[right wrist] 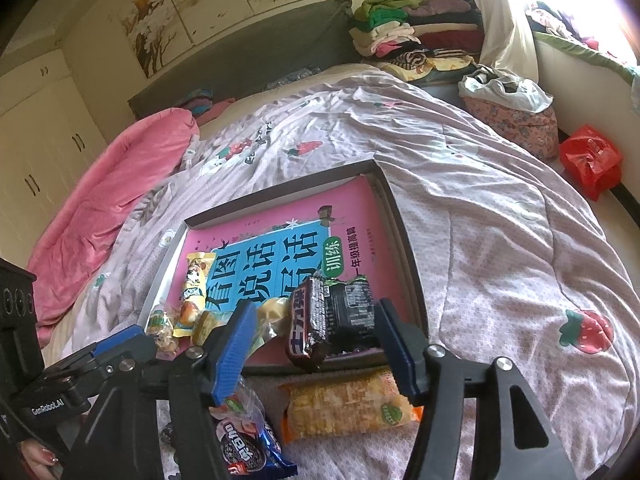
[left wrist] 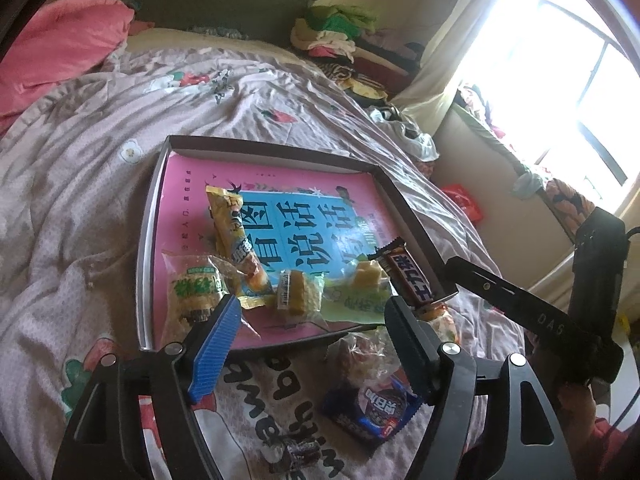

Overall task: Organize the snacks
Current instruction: 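Withdraw both open tools from the tray toward the snacks on the bed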

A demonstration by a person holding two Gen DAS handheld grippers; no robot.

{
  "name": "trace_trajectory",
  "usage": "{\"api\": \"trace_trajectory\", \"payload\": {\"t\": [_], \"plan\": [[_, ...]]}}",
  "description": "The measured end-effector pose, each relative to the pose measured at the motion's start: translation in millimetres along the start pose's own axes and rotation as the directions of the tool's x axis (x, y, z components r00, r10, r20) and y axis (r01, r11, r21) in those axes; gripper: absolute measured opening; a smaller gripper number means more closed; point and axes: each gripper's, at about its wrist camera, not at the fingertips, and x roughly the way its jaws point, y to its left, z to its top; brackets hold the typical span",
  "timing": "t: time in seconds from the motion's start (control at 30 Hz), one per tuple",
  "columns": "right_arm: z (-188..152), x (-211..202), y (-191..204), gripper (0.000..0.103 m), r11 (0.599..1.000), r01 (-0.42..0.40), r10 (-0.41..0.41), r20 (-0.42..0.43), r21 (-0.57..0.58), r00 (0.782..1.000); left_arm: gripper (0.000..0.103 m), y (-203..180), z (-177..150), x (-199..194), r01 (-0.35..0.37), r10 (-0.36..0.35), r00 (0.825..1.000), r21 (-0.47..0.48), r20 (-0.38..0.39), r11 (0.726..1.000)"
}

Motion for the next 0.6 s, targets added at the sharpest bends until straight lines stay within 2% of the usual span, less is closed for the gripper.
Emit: {"api": "trace_trajectory", "payload": {"t": [0.6], "plan": [[-8,-14,-4,0.066,1.0,0.009,-0.009,-0.003,0.01,1.0,0.076,-10,-10,-8,0.005,-0.005,1.0,0.022,-0.016,1.0]]}}
